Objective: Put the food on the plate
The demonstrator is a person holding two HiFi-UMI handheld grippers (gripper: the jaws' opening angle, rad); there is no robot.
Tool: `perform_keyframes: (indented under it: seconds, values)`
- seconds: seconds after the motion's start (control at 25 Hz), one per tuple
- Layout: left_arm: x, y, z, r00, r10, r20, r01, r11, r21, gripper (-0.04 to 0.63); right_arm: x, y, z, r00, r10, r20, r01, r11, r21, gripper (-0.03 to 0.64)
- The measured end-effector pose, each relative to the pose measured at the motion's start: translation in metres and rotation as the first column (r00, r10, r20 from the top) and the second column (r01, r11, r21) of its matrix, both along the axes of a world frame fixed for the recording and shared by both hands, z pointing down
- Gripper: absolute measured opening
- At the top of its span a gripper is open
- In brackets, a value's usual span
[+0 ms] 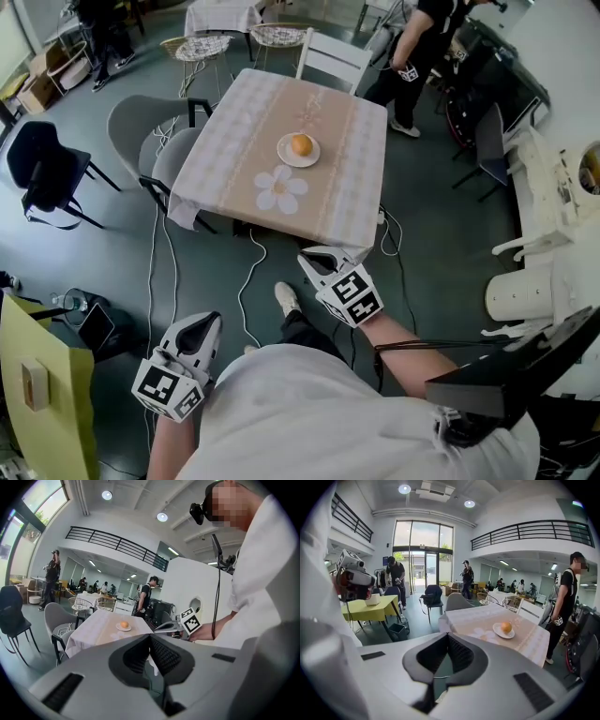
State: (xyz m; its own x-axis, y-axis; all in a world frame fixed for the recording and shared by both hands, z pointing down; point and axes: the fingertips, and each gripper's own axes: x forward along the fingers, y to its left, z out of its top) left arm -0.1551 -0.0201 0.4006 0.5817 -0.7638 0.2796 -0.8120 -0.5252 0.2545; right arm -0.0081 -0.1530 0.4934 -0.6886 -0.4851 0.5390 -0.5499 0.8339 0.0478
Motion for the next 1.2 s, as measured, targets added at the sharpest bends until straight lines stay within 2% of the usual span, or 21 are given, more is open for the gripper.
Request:
perform_keyframes:
  seconds: [0.24,0.56,1.2]
  values:
    - [0.007,0.029,0.006,0.999,0.029,-0.014,-0.029,1.000,0.008,0.009,-0.017,0.060,-0.020,0.998,-0.059,0.026,0.058,0.997,0.041,0.012]
    - [0.001,0.059,0.009,1.000,0.020,-0.014,-0.020,1.000,0.010,0.009,-0.036,0.115,-0.025,0.989,-0.149,-0.022,0.151,0.985,0.080,0.012]
    - [-0.013,0.071,0.011,1.000,-0.004,-0.020,0.004,1.000,0.014,0.009,-0.068,0.135,-0.040,0.973,-0.230,-0.016,0.230,0.966,0.118,0.012]
